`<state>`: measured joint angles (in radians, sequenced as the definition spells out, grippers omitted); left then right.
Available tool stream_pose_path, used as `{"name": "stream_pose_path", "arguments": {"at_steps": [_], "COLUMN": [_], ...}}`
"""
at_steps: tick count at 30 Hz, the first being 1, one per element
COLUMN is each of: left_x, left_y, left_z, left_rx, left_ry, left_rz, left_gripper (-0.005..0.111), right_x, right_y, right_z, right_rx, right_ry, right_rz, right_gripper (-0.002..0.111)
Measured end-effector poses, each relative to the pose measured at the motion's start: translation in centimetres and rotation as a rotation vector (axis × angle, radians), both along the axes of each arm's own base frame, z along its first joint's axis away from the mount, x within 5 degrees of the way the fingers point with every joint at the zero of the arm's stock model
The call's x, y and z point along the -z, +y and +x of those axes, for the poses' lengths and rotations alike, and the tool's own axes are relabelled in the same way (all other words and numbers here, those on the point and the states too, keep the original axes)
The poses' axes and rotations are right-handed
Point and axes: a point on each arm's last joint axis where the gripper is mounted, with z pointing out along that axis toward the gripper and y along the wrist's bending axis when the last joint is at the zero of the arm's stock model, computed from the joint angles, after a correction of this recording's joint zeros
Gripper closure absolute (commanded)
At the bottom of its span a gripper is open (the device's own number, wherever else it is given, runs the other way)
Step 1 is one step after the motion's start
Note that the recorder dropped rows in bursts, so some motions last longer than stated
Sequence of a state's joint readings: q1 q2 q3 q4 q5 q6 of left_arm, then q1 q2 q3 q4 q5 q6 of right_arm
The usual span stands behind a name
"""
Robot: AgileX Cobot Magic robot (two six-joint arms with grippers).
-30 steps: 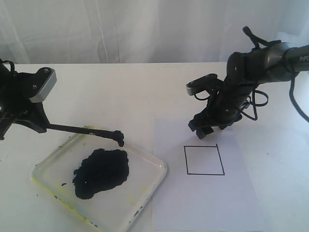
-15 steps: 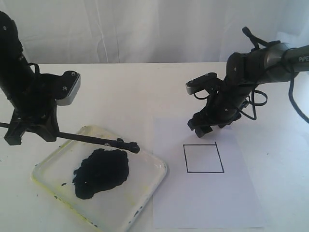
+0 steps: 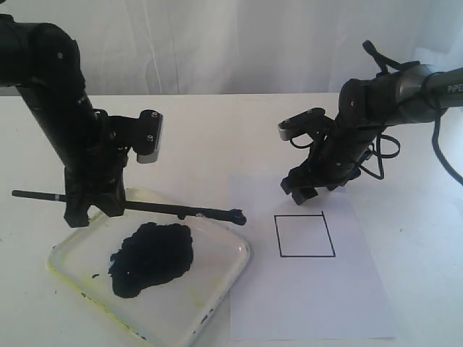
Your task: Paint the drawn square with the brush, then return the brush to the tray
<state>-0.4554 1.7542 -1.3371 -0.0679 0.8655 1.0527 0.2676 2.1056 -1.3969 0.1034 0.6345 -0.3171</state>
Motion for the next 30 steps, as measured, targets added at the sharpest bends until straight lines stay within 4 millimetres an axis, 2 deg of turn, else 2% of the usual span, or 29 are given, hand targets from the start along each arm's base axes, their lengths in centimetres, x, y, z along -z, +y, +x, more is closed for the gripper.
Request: {"name": "stream_pose_path", "arguments": {"at_steps": [8,12,21,30], "left_x": [0.6,1.3,0.3,2.0], "left_y": [-1.9,-3.7,-6.6,-9.0], "left_z": [-0.7,-1.2,-0.9,-0.6], "left_rx": [0.015,0.036,0.052,0.1], "left_ry": [-0.007,-0.01,-0.026,0.006], "left_rz": [0.02,0.016,-0.006,0.016], "left_gripper": [0.107,0.107,0.107,0.107], "right_x": [0.1,0.1,0.1,0.0], "right_y": [0.0,0.0,0.0,0.0], "right_z": [0.0,0.0,0.0,0.0], "right_rx": [0.0,0.0,0.0,0.0], "right_ry": [0.001,-0.001,-0.002,-0.003], "right_rz": [0.0,0.0,0.0,0.001], "right_gripper": [0.042,0.042,0.042,0.042]}}
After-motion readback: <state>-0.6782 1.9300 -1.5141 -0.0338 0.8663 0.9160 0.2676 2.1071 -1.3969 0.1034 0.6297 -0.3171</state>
